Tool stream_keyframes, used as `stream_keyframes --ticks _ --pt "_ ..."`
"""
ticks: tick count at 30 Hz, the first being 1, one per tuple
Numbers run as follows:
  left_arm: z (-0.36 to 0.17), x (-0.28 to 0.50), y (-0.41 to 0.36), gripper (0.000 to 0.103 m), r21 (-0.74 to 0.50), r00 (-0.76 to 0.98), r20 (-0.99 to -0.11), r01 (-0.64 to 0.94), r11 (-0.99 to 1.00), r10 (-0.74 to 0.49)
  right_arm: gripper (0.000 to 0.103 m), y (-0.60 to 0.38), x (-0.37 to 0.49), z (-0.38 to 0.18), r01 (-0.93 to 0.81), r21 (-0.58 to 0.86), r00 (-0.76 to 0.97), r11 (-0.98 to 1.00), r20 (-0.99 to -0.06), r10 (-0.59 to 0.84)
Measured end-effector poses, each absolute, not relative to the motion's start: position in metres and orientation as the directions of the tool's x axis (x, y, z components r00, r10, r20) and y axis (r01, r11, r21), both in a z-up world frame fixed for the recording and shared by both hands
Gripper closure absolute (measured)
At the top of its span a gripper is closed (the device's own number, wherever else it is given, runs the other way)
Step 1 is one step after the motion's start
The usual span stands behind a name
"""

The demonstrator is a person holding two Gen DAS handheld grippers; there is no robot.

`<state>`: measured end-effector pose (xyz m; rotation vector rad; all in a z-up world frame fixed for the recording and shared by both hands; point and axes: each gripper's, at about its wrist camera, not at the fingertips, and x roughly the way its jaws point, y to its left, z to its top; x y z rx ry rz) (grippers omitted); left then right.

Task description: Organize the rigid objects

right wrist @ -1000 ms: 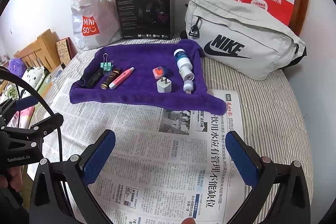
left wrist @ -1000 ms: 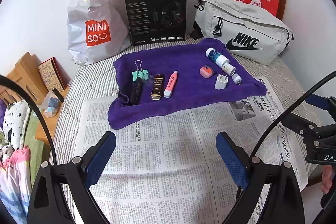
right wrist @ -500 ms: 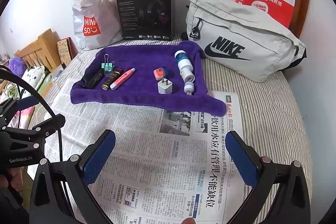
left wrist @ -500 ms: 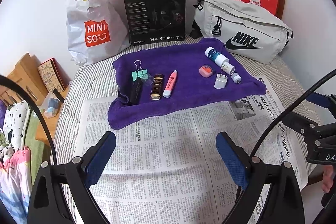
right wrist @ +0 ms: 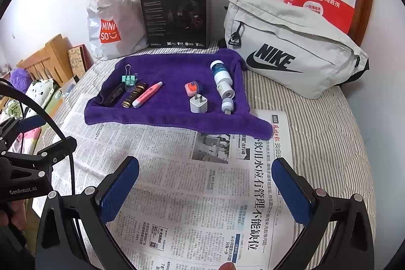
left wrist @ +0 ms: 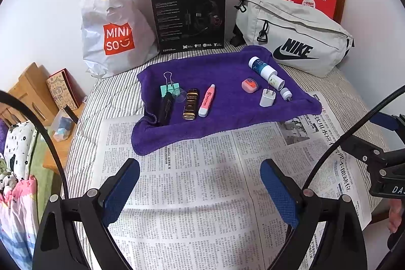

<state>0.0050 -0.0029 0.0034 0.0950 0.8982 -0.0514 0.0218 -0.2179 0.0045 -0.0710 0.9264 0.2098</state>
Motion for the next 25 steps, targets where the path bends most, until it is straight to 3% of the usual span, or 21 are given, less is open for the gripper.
stream_keyframes --ticks 25 --pt "0.0059 0.0022 -0.0024 0.006 0.052 0.636 -0.771 0.081 0.995 -0.011 0.000 -0.2184 0.0211 0.0022 -0.207 0.027 0.578 0.978 -0.803 0.145"
